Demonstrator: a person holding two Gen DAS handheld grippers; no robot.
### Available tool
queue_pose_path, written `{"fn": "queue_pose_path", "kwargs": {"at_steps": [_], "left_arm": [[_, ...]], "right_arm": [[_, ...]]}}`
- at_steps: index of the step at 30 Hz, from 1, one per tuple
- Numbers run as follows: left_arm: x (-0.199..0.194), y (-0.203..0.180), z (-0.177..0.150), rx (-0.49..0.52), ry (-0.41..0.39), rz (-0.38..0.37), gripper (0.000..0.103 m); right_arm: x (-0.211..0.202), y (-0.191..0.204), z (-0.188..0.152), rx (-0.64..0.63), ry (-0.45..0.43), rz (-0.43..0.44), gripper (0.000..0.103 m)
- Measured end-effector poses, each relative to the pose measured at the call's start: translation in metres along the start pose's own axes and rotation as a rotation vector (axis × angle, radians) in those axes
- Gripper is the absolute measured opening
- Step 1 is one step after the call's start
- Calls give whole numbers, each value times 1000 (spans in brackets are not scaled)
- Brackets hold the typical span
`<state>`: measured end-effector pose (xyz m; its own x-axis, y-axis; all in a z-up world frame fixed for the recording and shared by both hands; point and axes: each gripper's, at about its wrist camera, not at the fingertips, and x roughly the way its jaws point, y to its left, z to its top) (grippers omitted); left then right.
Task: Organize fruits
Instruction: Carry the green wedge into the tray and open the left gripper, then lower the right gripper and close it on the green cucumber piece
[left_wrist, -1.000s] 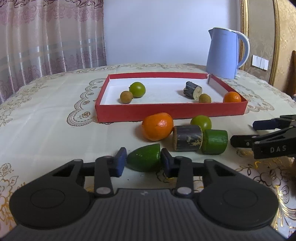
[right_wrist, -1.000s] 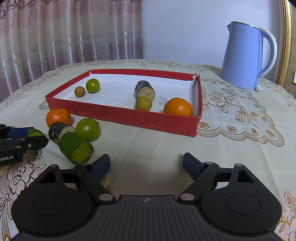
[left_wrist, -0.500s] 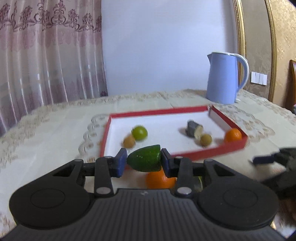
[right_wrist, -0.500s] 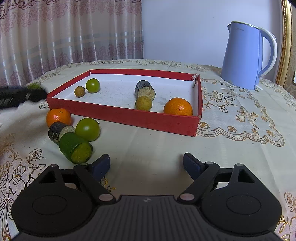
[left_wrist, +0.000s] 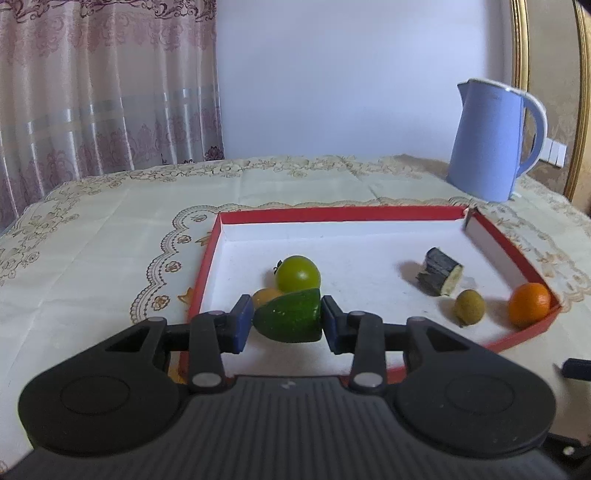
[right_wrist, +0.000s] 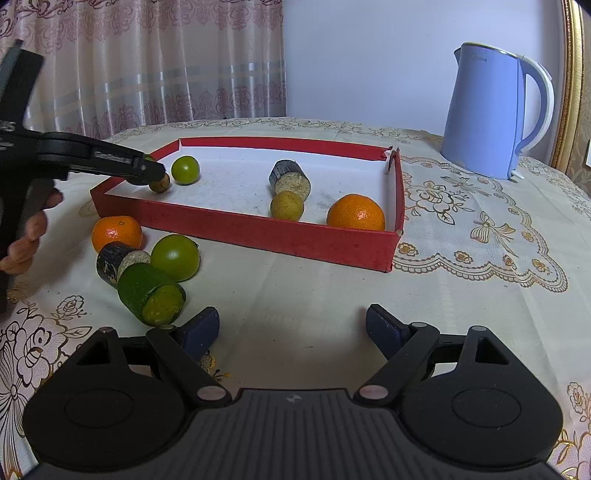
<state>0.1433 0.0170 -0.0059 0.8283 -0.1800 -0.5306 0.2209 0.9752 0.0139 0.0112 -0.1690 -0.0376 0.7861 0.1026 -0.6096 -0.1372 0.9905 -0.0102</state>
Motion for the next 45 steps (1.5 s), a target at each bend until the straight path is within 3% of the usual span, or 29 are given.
{"fn": "queue_pose_path", "kwargs": {"at_steps": [10, 12, 16, 22, 25, 31, 45], "left_arm": [[21, -1, -4, 5, 60, 9, 38], [20, 0, -5, 3, 51, 11, 46], [9, 3, -5, -11, 15, 24, 76], [-26, 22, -8, -95, -53, 41, 84], [-52, 32, -19, -126, -73, 24, 94], [-86, 33, -53, -101, -54, 25, 96], [-72, 26, -81, -71, 57, 30, 99]], "right_arm": [[0, 0, 0, -1, 0, -1, 88], [0, 0, 0, -1, 0, -1, 88], [0, 0, 0, -1, 0, -1, 88], [0, 0, 0, -1, 1, -1, 88], [0, 0, 0, -1, 1, -1, 88], [0, 0, 0, -1, 1, -1, 89], [0, 1, -1, -1, 0, 2, 91]]}}
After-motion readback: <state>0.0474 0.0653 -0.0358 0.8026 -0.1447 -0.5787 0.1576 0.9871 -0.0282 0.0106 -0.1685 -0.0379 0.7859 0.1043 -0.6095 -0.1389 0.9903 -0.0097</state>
